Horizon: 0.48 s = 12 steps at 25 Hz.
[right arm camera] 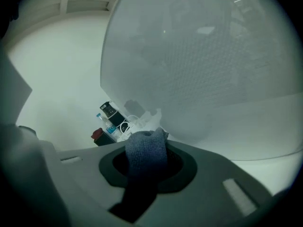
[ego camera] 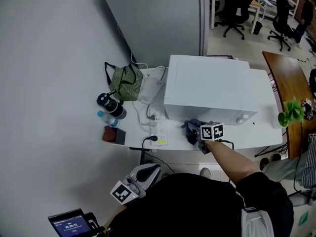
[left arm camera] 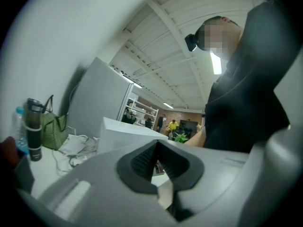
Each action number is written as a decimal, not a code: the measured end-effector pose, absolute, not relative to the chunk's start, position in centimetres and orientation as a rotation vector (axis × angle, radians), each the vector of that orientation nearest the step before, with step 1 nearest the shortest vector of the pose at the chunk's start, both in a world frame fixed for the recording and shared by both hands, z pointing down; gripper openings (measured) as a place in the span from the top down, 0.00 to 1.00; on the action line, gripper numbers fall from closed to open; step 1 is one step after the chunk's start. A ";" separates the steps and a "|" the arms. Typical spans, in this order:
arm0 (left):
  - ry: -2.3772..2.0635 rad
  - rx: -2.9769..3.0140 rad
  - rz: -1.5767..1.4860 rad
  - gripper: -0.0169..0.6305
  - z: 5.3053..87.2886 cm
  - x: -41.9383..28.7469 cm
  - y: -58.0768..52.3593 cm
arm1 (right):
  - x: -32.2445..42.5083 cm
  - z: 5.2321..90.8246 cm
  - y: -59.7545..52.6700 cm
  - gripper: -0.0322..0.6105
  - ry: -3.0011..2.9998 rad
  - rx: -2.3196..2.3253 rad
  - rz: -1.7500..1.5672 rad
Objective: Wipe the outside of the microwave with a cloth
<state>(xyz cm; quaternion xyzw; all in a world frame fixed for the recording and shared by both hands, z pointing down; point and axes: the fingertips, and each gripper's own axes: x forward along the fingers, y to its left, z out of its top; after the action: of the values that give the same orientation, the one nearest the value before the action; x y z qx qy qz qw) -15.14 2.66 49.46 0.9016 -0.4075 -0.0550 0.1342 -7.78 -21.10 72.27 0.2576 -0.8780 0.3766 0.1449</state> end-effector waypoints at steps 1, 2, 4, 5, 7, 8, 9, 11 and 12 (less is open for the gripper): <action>-1.224 2.583 -0.164 0.97 49.7 -16.3 3.4 | -9.8 72.8 -21.1 0.83 -2.523 0.708 1.078; -1.267 2.554 -0.168 0.97 50.0 -17.6 4.1 | -11.7 73.4 -21.1 0.83 -2.516 0.678 1.068; -1.347 2.504 -0.171 0.97 50.5 -19.8 5.5 | -15.0 74.5 -21.3 0.83 -2.505 0.645 1.064; -1.380 2.482 -0.172 0.97 50.7 -20.8 6.1 | -16.2 74.9 -21.6 0.83 -2.499 0.643 1.075; -1.437 2.445 -0.175 0.97 51.0 -22.5 7.2 | -17.8 75.6 -22.1 0.83 -2.486 0.652 1.101; -1.460 2.429 -0.177 0.97 51.1 -23.2 7.7 | -18.3 76.0 -22.2 0.83 -2.477 0.655 1.108; -1.478 2.414 -0.180 0.97 51.2 -23.8 8.0 | -18.7 76.5 -22.3 0.83 -2.467 0.659 1.117; -1.495 2.391 -0.180 0.97 51.5 -24.8 8.4 | -19.3 77.3 -22.3 0.83 -2.452 0.669 1.156; -1.494 2.385 -0.179 0.97 51.6 -25.0 8.3 | -19.5 77.6 -22.3 0.83 -2.446 0.670 1.182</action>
<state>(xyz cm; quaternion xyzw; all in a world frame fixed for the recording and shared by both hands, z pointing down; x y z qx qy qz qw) -24.99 8.32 51.59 0.8349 -0.5230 -0.0625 0.1600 -19.55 -22.29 77.63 0.2361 -0.8614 0.4160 0.1709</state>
